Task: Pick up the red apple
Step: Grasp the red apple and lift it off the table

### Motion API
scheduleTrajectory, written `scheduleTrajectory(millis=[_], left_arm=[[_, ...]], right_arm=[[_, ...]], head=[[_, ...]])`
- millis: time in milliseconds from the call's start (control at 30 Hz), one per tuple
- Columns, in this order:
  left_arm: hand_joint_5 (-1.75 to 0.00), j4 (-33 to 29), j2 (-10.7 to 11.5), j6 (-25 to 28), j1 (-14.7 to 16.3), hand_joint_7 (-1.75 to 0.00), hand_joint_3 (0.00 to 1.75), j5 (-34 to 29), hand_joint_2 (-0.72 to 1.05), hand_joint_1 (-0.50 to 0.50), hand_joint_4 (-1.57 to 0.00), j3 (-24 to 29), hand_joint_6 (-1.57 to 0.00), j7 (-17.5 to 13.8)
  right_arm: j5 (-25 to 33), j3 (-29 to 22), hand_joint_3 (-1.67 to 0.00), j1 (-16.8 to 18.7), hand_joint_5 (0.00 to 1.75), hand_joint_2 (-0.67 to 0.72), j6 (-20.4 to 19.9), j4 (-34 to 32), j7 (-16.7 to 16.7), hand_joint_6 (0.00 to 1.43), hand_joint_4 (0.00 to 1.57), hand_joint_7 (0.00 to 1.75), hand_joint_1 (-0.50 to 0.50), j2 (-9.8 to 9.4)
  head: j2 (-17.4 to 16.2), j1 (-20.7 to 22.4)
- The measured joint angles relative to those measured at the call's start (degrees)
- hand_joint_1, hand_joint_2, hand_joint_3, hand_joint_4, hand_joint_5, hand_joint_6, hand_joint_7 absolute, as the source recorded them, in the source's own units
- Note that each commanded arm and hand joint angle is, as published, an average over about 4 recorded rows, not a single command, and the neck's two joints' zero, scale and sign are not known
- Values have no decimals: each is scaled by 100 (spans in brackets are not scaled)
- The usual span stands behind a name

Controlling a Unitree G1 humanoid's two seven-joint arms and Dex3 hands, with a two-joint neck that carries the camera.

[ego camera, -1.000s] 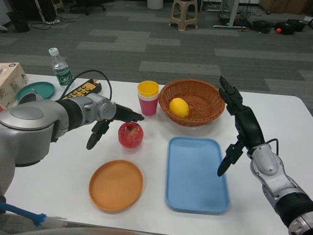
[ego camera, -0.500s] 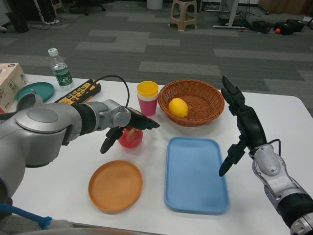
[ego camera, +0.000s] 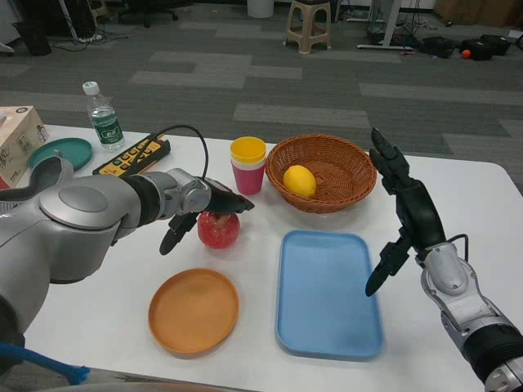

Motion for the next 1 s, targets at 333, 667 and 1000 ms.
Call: scheduleTrajectory(millis=[333,667,1000], left_arm=[[0,21,-124,-12,-11,0,7,-284,-19,-50,0,-518,0,170],[0,18,-206,-19,-28,0,9,-686,-28,-50,0,-952,0,269],[0,21,-265,-69,-31,0,7,-1002,-6,-50,0,-1196,0,274]], right_arm=[[0,5,0,0,0,60,0,5,0,0,0,0,-46,15],[1,34,0,0,0,63,-1,7,-29,0,0,0,-46,23],[90,45,0,1,0,60,-151,-5,-131,0,0,0,-46,36]], head=[[-47,19],[-105,-61],[-88,-51]])
